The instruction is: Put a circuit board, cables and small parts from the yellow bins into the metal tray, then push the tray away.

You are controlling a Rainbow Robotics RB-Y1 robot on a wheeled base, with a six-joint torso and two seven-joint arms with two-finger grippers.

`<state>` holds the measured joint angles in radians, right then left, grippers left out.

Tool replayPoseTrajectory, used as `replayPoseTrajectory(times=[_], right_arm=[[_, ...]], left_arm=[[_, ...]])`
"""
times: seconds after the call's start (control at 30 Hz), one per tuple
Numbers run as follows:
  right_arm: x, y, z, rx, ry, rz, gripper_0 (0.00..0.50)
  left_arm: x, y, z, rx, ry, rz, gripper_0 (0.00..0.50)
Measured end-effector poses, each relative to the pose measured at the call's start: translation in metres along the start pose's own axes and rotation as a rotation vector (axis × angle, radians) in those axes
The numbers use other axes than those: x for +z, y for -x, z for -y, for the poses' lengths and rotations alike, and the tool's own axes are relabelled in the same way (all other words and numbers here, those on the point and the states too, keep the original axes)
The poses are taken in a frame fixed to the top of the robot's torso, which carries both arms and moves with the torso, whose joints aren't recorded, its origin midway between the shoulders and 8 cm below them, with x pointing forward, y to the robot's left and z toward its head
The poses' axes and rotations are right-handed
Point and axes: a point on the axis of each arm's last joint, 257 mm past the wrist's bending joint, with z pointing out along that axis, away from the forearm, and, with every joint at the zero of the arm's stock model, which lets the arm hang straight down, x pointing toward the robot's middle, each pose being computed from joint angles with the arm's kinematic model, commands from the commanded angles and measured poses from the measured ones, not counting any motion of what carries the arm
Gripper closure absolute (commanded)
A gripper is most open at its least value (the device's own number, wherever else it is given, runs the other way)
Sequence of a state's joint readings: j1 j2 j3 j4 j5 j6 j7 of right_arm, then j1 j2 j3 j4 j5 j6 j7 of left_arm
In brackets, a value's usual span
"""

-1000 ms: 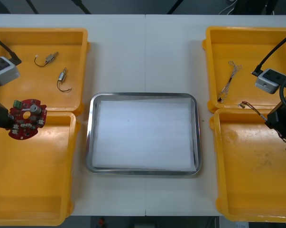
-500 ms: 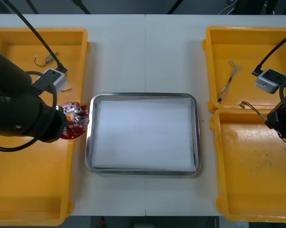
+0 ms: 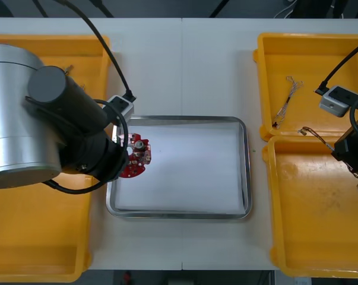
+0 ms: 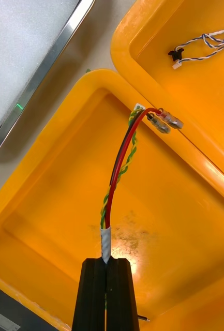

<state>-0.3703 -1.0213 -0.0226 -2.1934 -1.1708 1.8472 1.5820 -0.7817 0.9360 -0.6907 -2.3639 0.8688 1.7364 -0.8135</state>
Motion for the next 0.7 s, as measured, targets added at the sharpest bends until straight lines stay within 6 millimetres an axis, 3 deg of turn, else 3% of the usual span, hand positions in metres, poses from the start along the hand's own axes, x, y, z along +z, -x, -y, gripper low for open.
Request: replayPoseTrajectory(times=[0.2,0.7], right_arm=[[0.0,0.0,0.0,0.0,0.0,0.0,0.5],[0.0,0.0,0.0,0.0,0.0,0.0,0.5]], left_arm=[[0.018,0.006,0.006,-0.002,0.027,0.004,0.5],[0.07,-0.01,0.025,-0.005,0.043,-0.085,0.5]])
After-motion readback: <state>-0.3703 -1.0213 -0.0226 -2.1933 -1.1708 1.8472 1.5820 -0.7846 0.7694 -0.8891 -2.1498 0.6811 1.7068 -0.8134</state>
